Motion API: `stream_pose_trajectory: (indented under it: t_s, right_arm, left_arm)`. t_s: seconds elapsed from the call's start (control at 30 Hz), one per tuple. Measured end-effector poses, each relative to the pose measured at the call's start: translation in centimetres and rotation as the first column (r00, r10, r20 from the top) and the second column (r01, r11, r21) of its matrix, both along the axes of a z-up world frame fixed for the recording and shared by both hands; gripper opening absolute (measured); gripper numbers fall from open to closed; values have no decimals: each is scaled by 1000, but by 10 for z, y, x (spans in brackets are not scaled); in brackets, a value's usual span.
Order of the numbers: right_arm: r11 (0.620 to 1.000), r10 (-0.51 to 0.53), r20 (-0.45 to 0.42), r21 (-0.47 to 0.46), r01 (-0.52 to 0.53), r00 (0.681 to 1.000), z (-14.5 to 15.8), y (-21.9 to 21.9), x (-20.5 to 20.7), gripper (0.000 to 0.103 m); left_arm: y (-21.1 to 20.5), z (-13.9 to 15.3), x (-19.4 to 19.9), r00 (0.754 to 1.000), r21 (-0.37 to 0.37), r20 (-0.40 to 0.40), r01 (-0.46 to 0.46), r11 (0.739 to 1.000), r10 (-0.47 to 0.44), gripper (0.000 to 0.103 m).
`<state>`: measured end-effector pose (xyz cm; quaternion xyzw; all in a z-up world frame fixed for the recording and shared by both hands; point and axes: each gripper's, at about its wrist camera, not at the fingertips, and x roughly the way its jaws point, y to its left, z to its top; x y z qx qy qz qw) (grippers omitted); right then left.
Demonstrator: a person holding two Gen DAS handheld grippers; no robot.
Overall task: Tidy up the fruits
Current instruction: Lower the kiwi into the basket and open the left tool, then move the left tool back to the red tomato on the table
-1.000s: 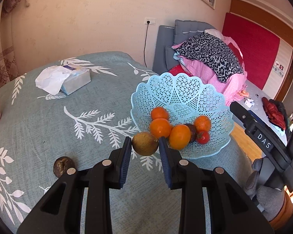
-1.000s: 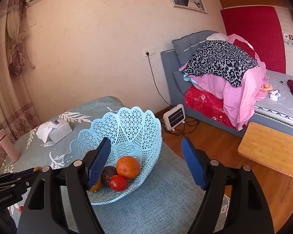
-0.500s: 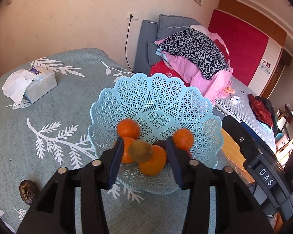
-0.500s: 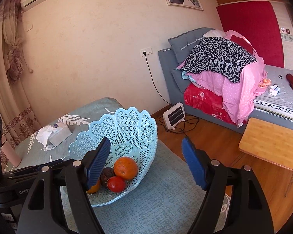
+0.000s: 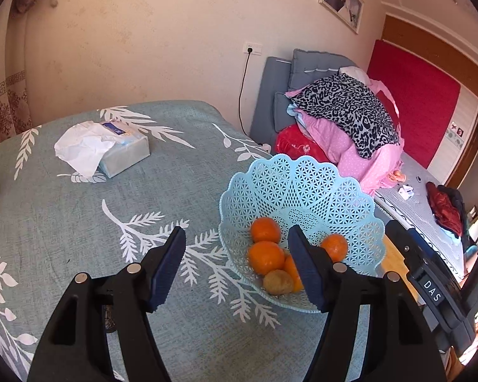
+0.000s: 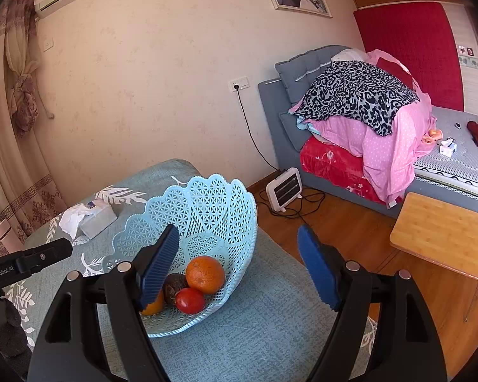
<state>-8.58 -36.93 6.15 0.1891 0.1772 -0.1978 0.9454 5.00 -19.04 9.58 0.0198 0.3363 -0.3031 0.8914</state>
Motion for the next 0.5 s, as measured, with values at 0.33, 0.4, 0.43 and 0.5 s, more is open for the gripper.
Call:
stream_pose_trajectory:
  t_s: [0.33, 0.4, 0.43, 0.5]
  right_arm:
    - [1000, 1, -7, -6, -1, 1000, -1, 1, 3, 79]
    - [1000, 0, -8, -6, 0, 1000, -1, 1, 3, 79]
    - [1000, 0, -7, -5, 0, 1000, -1, 1, 3, 79]
    - [1000, 1, -9, -6, -1, 1000, -1, 1, 3, 79]
  left_arm:
    - [49, 9, -5, 997, 18, 5, -71, 997, 71, 71]
    - [59, 10, -9, 997, 21, 7, -81, 996, 81, 71]
    - [65, 11, -12, 996, 23, 9, -86, 996, 86, 71]
    - [75, 10, -18, 996, 28, 13, -93, 995, 93, 71]
